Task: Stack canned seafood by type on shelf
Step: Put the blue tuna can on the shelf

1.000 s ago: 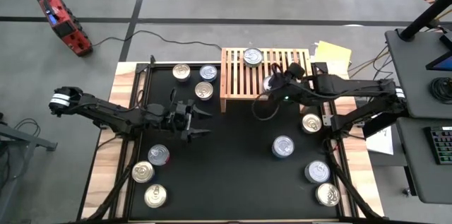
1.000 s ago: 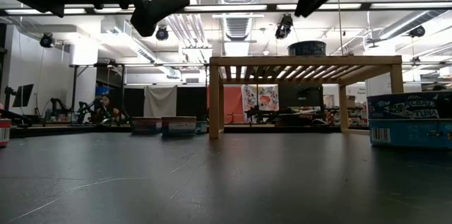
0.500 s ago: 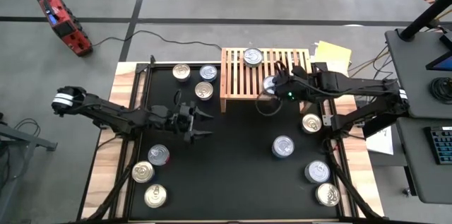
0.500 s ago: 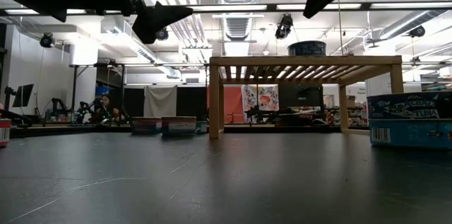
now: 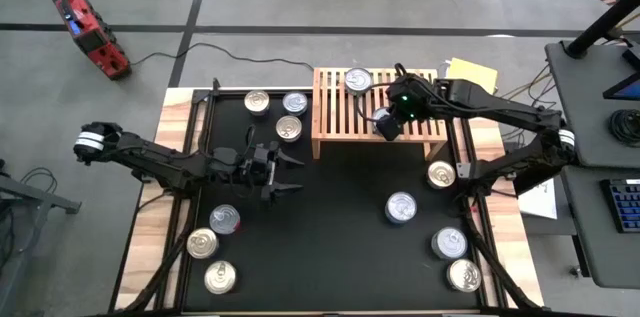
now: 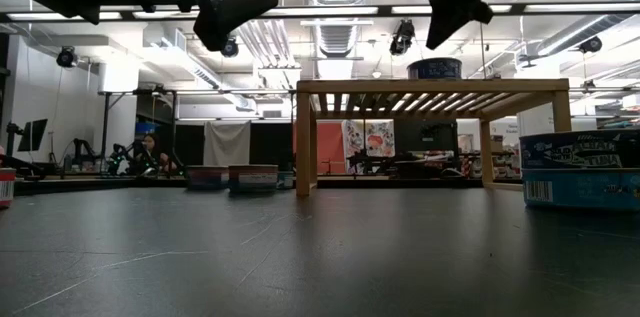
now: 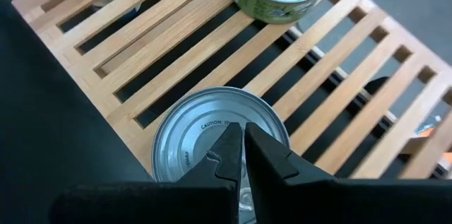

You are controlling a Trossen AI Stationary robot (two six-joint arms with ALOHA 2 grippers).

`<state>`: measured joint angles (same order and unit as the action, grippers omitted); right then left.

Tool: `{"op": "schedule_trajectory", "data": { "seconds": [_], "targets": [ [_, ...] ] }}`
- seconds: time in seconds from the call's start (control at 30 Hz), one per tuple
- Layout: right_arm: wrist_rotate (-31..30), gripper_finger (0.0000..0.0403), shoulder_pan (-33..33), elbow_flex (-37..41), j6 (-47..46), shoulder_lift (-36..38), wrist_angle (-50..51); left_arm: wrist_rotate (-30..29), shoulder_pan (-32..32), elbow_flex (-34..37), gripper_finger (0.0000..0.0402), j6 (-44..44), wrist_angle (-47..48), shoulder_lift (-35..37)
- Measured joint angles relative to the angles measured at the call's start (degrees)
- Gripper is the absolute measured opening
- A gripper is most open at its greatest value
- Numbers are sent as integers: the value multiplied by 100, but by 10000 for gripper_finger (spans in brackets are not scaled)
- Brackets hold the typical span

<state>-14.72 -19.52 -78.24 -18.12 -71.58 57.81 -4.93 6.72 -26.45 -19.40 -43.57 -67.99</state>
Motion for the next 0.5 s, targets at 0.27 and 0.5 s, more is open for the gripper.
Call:
{"op": "schedule_trajectory", "data": {
  "seconds": [0.27, 0.5],
  "targets": [
    [73, 9, -69, 0, 266, -481, 5, 0, 0, -1, 323, 4, 2, 0],
    [-263, 9, -127, 2, 243, -667, -3, 0, 0, -1, 323, 5, 2, 0]
  ]
}}
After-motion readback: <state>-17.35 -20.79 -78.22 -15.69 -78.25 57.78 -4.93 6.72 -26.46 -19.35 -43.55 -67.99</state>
